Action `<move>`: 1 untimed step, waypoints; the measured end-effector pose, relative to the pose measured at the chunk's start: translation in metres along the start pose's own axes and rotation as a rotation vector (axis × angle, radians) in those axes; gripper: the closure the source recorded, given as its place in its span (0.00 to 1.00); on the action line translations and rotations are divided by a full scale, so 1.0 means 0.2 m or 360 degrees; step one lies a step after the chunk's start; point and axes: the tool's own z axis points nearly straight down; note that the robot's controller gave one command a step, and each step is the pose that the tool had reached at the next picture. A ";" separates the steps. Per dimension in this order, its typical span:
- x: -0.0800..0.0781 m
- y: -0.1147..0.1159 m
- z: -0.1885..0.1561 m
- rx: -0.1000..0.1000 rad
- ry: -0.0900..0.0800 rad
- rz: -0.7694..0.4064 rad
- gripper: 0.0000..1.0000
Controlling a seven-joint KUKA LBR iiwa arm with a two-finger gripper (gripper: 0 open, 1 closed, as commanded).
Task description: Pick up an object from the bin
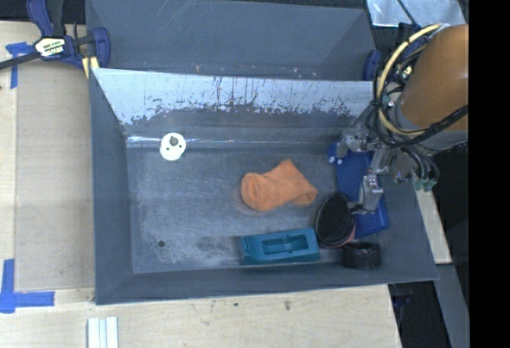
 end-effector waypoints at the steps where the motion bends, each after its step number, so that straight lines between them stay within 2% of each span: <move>1: -0.09 0.13 0.27 0.0002 -0.0011 -0.0052 0.00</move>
Offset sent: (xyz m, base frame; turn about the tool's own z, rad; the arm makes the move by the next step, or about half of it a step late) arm 0.0088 0.0447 -0.0955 0.0909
